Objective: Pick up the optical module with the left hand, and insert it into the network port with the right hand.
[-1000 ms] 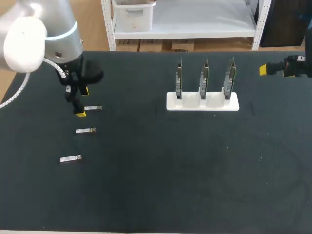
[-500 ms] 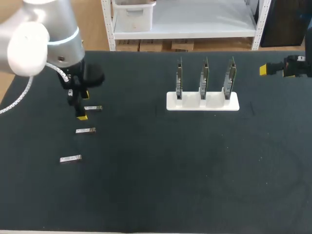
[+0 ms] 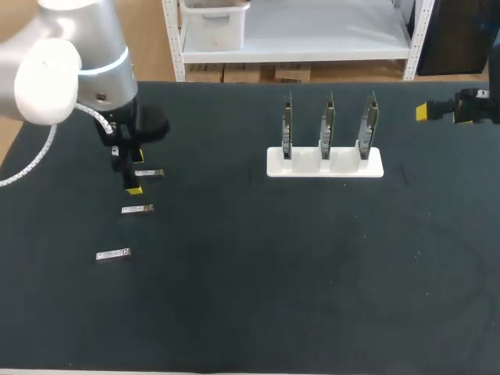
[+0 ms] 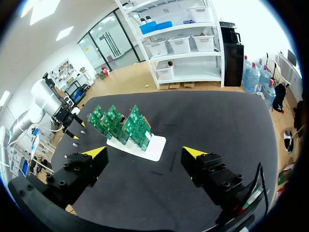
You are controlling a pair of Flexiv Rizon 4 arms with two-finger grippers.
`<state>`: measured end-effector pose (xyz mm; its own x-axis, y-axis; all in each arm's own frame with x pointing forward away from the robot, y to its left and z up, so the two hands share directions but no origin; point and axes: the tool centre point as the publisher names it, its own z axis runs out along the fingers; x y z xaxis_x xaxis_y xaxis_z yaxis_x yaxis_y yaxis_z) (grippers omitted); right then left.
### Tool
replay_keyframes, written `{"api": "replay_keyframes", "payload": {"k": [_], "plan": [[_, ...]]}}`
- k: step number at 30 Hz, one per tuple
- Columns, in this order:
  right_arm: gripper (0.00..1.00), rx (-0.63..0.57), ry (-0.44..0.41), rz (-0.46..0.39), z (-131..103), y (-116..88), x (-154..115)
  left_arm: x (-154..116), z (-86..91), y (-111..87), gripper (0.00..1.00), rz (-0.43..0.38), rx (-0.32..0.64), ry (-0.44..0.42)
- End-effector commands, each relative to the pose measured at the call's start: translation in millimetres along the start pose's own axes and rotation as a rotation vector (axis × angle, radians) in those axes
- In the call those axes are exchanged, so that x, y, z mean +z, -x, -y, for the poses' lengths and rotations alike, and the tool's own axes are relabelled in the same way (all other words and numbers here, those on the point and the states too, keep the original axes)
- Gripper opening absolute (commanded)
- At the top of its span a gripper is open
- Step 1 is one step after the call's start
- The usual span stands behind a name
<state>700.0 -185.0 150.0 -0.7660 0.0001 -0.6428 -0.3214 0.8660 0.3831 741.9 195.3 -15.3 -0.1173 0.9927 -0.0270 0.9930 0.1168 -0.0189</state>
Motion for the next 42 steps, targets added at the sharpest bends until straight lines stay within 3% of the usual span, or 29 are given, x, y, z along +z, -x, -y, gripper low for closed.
{"api": "replay_keyframes", "payload": {"k": [1,12,20,26,31,35,39,42], "plan": [[1.00,0.000,0.000,0.000,0.0,0.0,0.0,3.0,-3.9,1.1,0.00,-0.005,-0.002,-0.008],[1.00,0.000,0.000,0.000,0.0,0.0,0.0,3.3,-5.1,-0.2,0.00,0.027,-0.045,0.001],[1.00,0.000,0.000,0.000,0.0,0.0,0.0,-3.2,-9.2,1.3,0.00,0.131,-0.147,-0.010],[1.00,0.000,0.000,0.000,0.0,0.0,0.0,-20.4,-23.2,2.7,0.00,0.277,-0.294,-0.014],[1.00,0.000,0.000,0.000,0.0,0.0,0.0,-49.7,-44.2,6.9,0.00,0.451,-0.425,0.035],[1.00,0.000,0.000,0.000,0.0,0.0,0.0,-105.6,-72.0,15.5,0.00,0.775,-0.617,0.026],[1.00,0.000,0.000,0.000,0.0,0.0,0.0,-163.2,-86.0,23.3,0.00,1.034,-0.662,0.123],[1.00,0.000,0.000,0.000,0.0,0.0,0.0,-194.0,-88.7,32.9,0.00,1.140,-0.618,0.189]]}}
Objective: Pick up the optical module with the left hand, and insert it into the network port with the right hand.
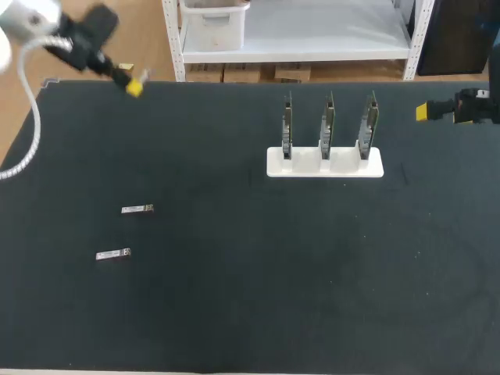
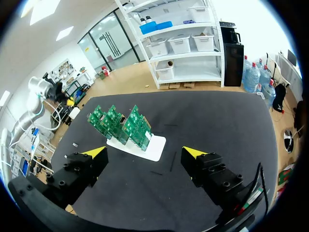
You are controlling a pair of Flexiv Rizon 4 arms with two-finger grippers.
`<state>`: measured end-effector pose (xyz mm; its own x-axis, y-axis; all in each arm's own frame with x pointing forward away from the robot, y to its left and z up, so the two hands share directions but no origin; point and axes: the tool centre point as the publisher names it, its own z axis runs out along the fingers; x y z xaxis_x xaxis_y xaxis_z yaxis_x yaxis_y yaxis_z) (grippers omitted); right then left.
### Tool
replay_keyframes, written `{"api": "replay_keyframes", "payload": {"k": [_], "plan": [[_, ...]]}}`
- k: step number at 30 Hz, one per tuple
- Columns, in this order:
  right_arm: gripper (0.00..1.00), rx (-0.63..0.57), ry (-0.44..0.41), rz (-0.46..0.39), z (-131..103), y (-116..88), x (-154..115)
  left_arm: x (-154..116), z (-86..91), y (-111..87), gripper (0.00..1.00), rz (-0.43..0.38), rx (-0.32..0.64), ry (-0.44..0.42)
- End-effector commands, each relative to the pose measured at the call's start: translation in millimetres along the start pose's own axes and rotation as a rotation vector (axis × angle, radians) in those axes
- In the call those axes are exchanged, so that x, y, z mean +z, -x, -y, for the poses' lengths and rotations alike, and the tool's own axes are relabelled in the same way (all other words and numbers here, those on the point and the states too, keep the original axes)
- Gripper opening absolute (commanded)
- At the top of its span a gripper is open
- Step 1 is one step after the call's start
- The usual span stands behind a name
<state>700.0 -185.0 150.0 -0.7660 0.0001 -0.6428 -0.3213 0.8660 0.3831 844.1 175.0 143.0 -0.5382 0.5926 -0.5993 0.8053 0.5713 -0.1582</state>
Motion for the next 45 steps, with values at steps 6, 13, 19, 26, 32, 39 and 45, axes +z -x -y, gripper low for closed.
{"api": "replay_keyframes", "payload": {"k": [6,13,19,26,32,39,45], "plan": [[1.00,0.000,0.000,0.000,0.0,0.0,0.0,-43.0,29.2,59.9,0.00,0.611,0.071,0.018],[1.00,0.000,0.000,0.000,0.0,0.0,0.0,-42.9,66.5,102.3,0.00,0.736,0.238,-0.104],[1.00,0.000,0.000,0.000,0.0,0.0,0.0,-33.7,94.0,131.4,0.00,0.769,0.345,-0.211],[1.00,0.000,0.000,0.000,0.0,0.0,0.0,-20.8,124.1,148.6,0.00,0.835,0.436,-0.391],[1.00,0.000,0.000,0.000,0.0,0.0,0.0,-6.0,147.8,158.3,0.00,0.839,0.479,-0.493],[1.00,0.000,0.000,0.000,0.0,0.0,0.0,15.2,176.5,165.4,0.00,0.833,0.507,-0.574],[1.00,0.000,0.000,0.000,0.0,0.0,0.0,31.5,196.4,166.7,0.00,0.827,0.498,-0.614]]}}
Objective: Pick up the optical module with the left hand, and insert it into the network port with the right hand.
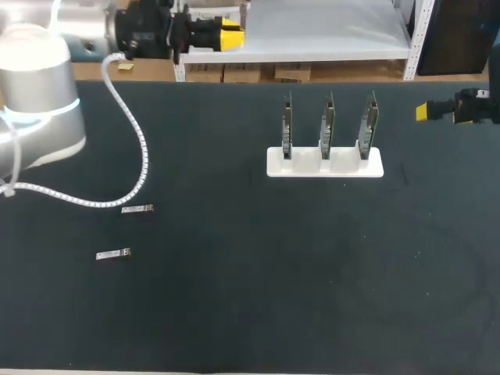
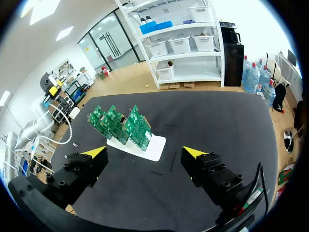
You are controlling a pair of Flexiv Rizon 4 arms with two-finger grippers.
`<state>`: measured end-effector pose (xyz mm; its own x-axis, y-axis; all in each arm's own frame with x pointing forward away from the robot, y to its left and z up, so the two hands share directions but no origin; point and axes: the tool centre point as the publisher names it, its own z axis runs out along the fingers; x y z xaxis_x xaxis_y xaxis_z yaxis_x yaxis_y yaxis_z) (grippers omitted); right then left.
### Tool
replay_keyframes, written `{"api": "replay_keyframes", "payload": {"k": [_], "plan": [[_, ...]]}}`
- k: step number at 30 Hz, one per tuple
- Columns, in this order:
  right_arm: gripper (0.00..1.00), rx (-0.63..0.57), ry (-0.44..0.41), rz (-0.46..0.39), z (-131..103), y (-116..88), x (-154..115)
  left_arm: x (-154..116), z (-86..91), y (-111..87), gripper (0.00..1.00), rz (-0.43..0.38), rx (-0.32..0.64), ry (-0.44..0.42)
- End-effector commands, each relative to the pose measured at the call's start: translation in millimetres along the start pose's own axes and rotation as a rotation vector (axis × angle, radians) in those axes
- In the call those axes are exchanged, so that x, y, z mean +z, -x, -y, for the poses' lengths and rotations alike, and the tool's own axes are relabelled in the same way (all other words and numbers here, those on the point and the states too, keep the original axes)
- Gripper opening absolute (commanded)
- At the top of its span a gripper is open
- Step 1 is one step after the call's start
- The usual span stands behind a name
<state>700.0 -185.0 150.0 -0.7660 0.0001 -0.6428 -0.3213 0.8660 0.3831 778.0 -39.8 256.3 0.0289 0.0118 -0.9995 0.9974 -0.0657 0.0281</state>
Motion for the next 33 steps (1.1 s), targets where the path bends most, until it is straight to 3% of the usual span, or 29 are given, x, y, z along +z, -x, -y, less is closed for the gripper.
{"api": "replay_keyframes", "payload": {"k": [1,12,33], "plan": [[1.00,0.000,0.000,0.000,0.0,0.0,0.0,17.4,-5.0,-9.0,0.00,0.022,-0.009,-0.066],[1.00,0.000,0.000,0.000,0.0,0.0,0.0,43.0,5.9,-32.9,0.00,-0.015,-0.013,-0.035],[1.00,0.000,0.000,0.000,0.0,0.0,0.0,75.4,9.3,-68.3,0.00,-0.015,-0.085,-0.001]]}}
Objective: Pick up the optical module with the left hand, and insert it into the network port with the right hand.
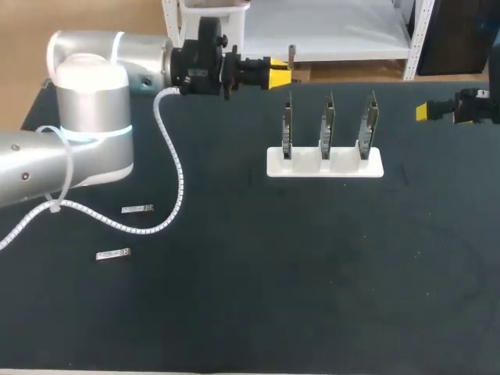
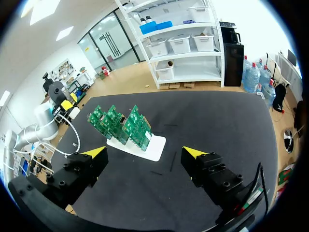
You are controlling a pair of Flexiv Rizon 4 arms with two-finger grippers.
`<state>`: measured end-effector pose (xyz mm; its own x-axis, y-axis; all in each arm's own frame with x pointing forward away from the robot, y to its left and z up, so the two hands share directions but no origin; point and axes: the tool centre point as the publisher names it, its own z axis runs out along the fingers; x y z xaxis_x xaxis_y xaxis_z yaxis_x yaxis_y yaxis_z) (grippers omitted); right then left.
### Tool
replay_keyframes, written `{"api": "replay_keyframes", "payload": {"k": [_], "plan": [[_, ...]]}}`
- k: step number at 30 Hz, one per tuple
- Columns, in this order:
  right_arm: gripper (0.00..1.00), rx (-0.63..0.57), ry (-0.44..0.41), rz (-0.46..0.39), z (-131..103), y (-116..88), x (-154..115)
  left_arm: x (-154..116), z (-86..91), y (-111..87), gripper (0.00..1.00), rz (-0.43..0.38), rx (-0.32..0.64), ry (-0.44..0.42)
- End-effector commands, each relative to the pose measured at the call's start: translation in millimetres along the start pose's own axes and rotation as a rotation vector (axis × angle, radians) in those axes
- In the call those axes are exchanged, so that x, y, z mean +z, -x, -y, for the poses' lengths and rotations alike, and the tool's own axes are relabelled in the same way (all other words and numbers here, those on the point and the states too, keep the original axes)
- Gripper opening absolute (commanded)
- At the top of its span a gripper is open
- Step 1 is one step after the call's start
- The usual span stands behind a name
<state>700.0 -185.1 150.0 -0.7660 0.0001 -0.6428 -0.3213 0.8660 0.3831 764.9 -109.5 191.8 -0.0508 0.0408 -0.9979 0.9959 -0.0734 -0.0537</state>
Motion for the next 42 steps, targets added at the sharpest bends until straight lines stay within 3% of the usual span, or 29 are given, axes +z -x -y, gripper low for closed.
{"api": "replay_keyframes", "payload": {"k": [1,14,42], "plan": [[1.00,0.000,0.000,0.000,0.0,0.0,0.0,4.4,-1.9,-5.4,0.00,0.010,-0.006,0.010],[1.00,0.000,0.000,0.000,0.0,0.0,0.0,6.7,-3.9,-13.4,0.00,-0.003,0.019,0.008],[1.00,0.000,0.000,0.000,0.0,0.0,0.0,4.2,-9.4,-31.5,0.00,-0.008,-0.031,0.021]]}}
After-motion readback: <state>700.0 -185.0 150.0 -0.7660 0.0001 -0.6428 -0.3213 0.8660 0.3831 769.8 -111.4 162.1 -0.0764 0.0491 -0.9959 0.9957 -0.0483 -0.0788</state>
